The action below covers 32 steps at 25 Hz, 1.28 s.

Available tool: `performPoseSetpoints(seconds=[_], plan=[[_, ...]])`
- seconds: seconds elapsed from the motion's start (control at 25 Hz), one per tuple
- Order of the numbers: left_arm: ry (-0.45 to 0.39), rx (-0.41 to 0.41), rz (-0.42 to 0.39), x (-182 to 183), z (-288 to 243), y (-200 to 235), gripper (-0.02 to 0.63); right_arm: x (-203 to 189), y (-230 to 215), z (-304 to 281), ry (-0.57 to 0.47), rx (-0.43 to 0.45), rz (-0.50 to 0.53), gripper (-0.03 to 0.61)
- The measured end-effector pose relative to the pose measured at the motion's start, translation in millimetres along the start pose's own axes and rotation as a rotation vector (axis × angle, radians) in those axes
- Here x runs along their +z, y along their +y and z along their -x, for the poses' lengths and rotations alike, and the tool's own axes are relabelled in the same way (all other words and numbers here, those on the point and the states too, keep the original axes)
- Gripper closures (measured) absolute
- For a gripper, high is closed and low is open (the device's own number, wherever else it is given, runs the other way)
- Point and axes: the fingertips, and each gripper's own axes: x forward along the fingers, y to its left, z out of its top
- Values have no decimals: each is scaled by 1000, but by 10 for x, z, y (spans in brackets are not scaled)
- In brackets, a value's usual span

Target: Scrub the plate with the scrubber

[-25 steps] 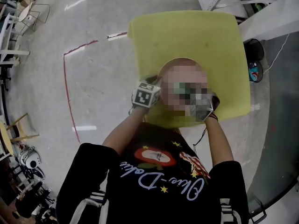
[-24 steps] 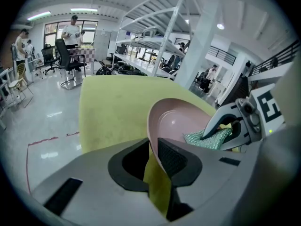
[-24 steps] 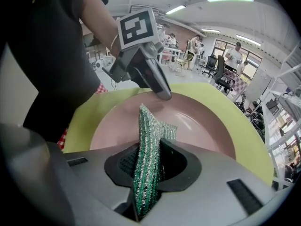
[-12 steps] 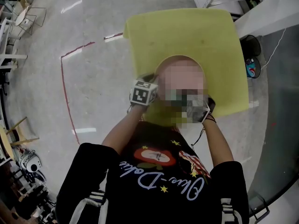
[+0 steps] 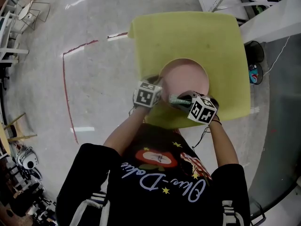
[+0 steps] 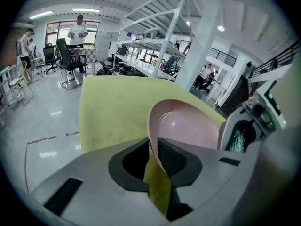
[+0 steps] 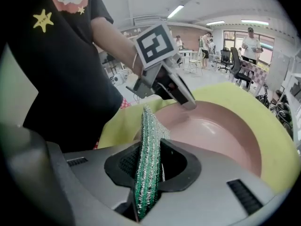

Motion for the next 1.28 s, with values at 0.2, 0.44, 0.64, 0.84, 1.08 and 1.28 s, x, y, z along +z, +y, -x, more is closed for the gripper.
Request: performPoseSetpoints(seconds=[0.2, 0.44, 0.64, 0.84, 1.08, 1.28], plan=[[-5, 0, -4, 0, -21, 1, 563, 148, -535, 293, -48, -161, 65, 517], [0, -2, 1, 0, -15, -16, 563, 174, -1215, 432, 31, -336, 204, 517], [-2, 1, 3, -4, -1, 7, 565, 174, -1427, 277, 77, -351, 234, 517], [-1, -9, -4, -7, 19, 35, 565, 66, -1390, 112, 172, -293, 341, 517], [-3, -20, -28, -17, 51, 50, 561, -65, -1323, 98, 199, -270, 293, 517], [-5, -20, -21, -24, 67, 64, 561, -161, -1242, 150, 181, -302, 188, 517]])
